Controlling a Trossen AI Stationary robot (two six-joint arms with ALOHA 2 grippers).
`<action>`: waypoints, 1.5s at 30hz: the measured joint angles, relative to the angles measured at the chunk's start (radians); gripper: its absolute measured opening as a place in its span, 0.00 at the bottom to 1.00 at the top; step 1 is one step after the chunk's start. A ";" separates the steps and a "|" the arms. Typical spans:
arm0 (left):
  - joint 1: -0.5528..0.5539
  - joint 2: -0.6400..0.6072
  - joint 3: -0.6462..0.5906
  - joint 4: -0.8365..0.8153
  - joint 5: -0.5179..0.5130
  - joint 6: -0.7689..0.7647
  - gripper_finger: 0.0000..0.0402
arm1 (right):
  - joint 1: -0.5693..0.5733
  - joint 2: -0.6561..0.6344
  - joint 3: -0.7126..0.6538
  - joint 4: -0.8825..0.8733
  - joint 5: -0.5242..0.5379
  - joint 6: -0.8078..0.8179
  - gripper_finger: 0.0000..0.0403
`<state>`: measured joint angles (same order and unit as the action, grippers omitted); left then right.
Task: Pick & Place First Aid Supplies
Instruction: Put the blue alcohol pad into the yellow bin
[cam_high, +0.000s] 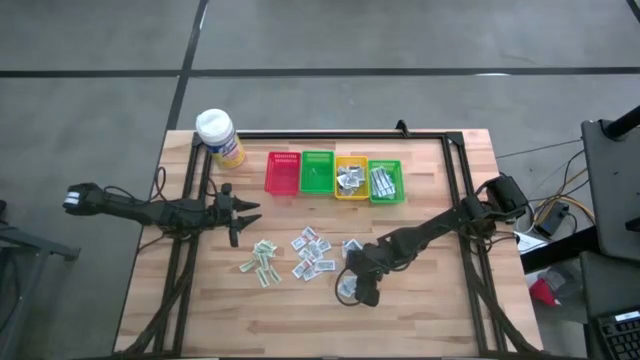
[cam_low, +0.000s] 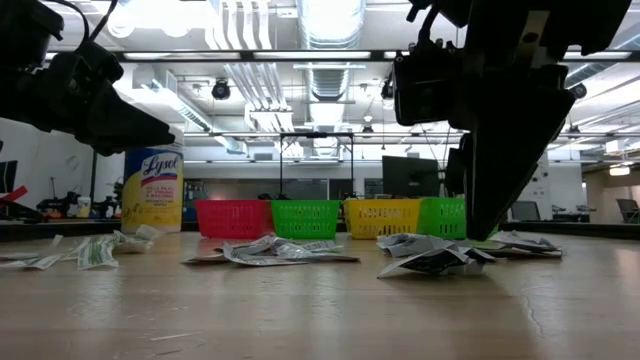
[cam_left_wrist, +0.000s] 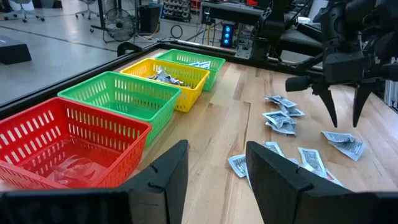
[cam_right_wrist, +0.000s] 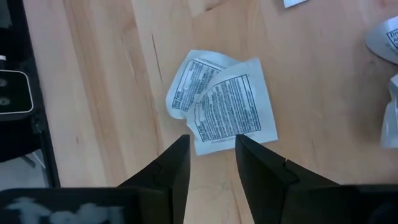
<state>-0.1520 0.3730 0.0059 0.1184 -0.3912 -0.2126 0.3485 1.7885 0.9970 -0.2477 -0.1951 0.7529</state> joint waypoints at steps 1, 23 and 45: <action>0.000 0.000 0.000 0.000 0.000 0.000 0.39 | 0.000 0.000 0.000 0.000 0.000 0.000 0.31; 0.000 0.000 0.000 0.000 0.000 0.000 0.39 | 0.000 0.000 0.076 -0.014 0.067 -0.059 0.34; 0.000 0.000 0.000 -0.007 0.000 0.054 0.39 | 0.001 0.205 0.450 -0.483 0.011 -0.001 0.37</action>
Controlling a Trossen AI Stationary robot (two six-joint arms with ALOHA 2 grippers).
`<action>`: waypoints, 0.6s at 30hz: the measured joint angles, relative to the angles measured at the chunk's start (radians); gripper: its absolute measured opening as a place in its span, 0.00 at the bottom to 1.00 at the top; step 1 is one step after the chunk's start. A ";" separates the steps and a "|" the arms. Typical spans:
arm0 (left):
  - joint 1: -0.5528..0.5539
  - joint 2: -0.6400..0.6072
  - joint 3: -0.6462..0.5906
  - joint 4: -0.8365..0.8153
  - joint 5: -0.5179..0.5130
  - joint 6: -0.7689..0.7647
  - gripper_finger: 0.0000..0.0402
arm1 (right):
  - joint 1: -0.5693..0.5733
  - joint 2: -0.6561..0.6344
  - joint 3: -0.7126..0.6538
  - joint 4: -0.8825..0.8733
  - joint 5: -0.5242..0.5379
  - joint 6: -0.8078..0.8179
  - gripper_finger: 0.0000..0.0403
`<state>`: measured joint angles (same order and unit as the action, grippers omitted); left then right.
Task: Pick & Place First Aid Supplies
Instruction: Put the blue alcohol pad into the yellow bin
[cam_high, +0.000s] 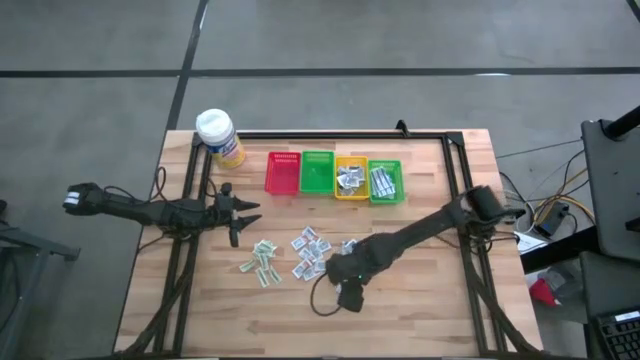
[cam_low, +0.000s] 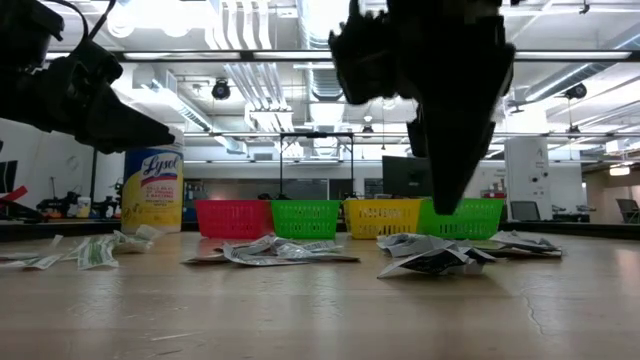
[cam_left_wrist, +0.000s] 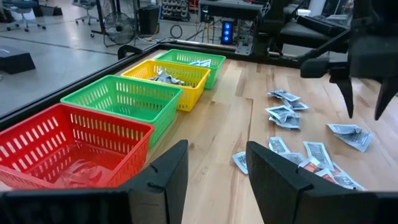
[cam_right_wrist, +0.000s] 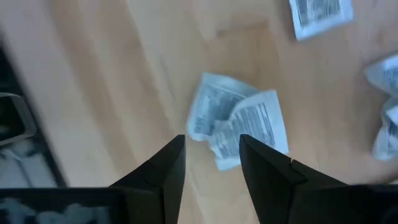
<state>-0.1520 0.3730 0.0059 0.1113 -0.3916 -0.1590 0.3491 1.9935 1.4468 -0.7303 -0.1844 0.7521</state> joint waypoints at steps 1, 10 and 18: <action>0.000 0.000 0.000 -0.001 0.000 0.002 0.39 | 0.000 0.027 0.036 -0.050 0.000 0.000 0.37; 0.000 0.000 0.000 -0.026 0.000 0.007 0.39 | 0.000 0.190 0.284 -0.211 0.000 -0.022 0.39; 0.000 0.000 0.000 -0.039 0.000 0.007 0.39 | -0.001 0.201 0.337 -0.269 0.052 0.022 0.35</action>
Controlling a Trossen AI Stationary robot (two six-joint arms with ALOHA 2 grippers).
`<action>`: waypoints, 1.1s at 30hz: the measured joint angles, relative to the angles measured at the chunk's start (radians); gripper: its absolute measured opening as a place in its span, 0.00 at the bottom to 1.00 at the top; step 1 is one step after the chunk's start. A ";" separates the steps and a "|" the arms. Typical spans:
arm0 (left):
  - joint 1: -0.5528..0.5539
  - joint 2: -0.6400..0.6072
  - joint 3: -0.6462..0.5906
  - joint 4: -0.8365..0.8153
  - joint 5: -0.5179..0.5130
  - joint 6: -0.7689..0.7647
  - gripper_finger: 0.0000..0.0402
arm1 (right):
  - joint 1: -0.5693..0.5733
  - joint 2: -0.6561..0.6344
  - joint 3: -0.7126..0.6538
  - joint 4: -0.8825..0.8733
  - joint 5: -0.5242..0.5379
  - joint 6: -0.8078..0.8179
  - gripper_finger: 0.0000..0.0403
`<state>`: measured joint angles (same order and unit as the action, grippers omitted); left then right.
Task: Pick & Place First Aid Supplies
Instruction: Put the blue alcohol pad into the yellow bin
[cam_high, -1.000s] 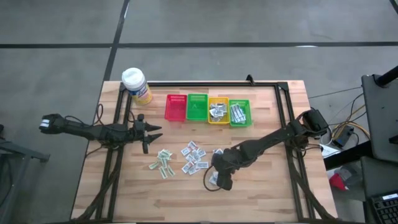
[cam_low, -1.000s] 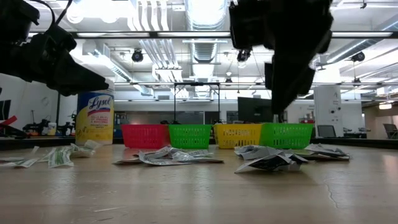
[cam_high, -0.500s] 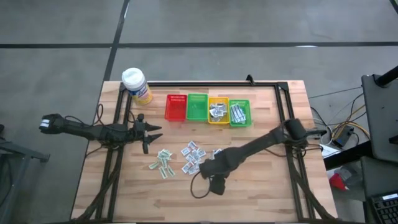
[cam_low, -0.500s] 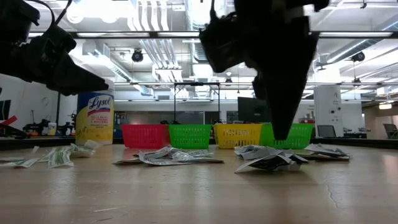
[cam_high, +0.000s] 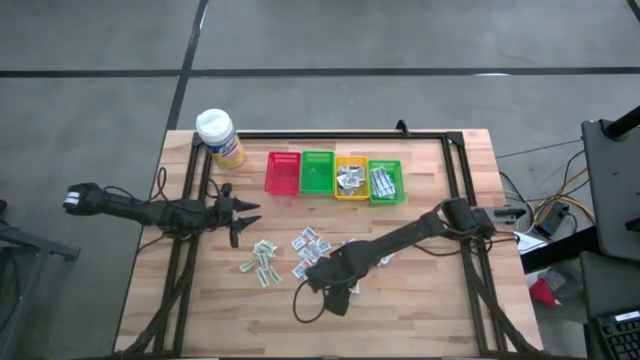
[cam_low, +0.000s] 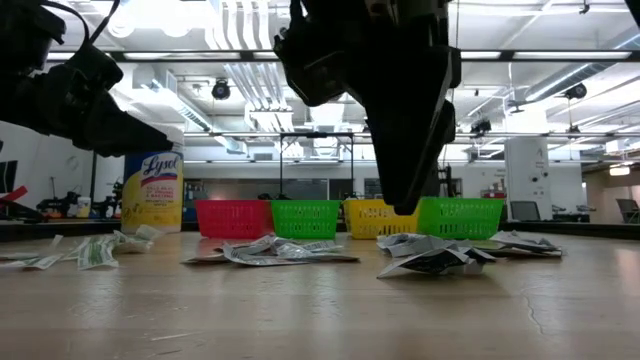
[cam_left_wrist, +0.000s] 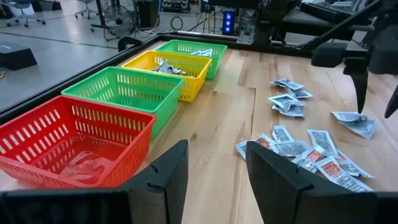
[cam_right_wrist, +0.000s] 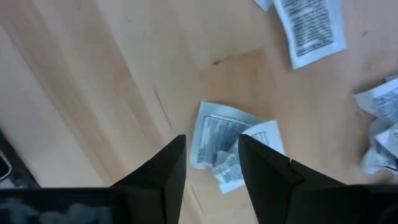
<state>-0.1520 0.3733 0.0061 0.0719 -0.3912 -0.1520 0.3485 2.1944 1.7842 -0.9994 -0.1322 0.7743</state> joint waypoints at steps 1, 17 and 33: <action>0.000 0.000 0.000 0.000 0.000 0.000 0.39 | 0.000 0.000 0.002 0.001 0.000 0.007 0.34; 0.000 0.000 0.000 0.000 0.000 0.002 0.39 | 0.000 0.001 -0.033 -0.016 0.000 0.072 0.32; 0.000 0.000 0.000 0.001 0.000 0.003 0.39 | 0.000 0.001 -0.046 -0.013 0.000 0.091 0.33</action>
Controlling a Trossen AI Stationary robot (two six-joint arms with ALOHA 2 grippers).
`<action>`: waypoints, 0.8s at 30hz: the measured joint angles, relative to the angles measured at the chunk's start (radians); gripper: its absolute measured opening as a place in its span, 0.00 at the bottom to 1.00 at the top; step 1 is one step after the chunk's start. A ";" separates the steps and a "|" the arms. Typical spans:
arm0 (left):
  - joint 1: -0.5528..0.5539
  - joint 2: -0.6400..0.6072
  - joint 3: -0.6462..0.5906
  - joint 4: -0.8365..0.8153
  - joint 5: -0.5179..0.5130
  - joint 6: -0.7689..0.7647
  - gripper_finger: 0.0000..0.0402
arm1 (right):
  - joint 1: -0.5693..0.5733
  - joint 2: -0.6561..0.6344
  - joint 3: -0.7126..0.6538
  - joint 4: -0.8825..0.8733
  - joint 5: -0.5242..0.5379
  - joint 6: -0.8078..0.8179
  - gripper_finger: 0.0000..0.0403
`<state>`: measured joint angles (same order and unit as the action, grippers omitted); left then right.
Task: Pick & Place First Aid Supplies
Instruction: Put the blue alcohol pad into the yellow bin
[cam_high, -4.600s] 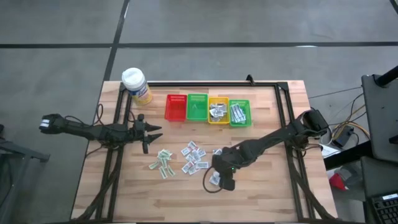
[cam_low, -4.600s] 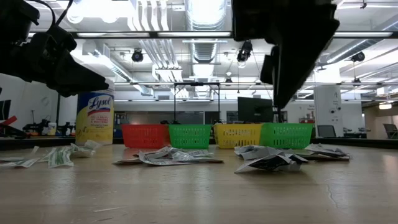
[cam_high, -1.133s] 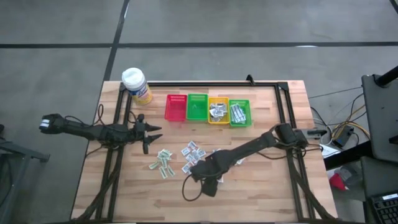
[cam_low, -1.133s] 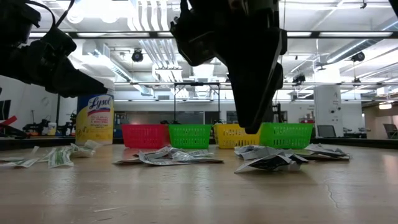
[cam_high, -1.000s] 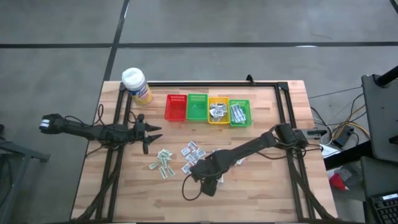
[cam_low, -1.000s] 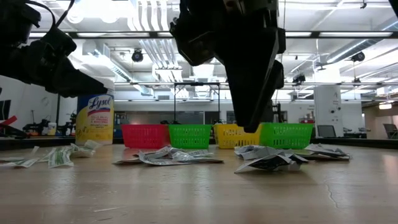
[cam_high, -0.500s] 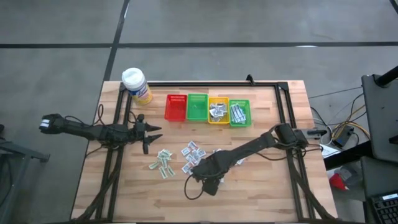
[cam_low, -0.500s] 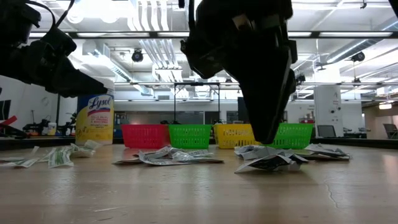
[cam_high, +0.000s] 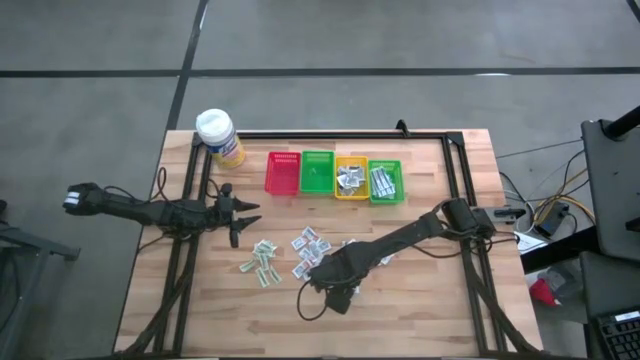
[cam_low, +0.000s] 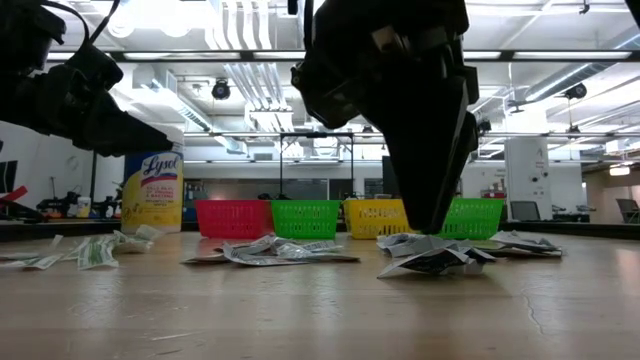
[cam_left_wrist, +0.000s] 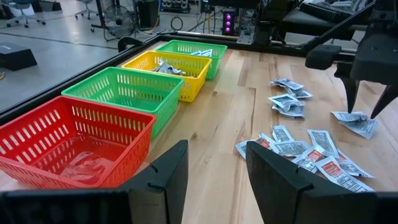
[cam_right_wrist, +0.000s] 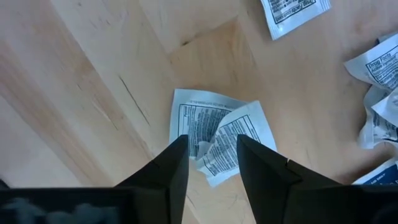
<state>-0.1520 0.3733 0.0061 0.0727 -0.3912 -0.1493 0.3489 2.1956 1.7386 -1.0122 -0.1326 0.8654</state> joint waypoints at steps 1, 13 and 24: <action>0.000 0.000 0.000 0.000 0.000 0.000 0.39 | 0.000 0.000 0.000 0.001 0.000 0.000 0.34; 0.000 0.000 0.000 0.001 0.000 0.000 0.39 | 0.000 0.051 -0.003 -0.004 -0.031 0.020 0.33; 0.000 0.000 0.000 -0.002 0.000 0.000 0.39 | 0.000 0.060 -0.002 -0.013 -0.026 0.070 0.24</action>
<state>-0.1520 0.3729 0.0063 0.0711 -0.3908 -0.1490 0.3489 2.2555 1.7367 -1.0249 -0.1581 0.9356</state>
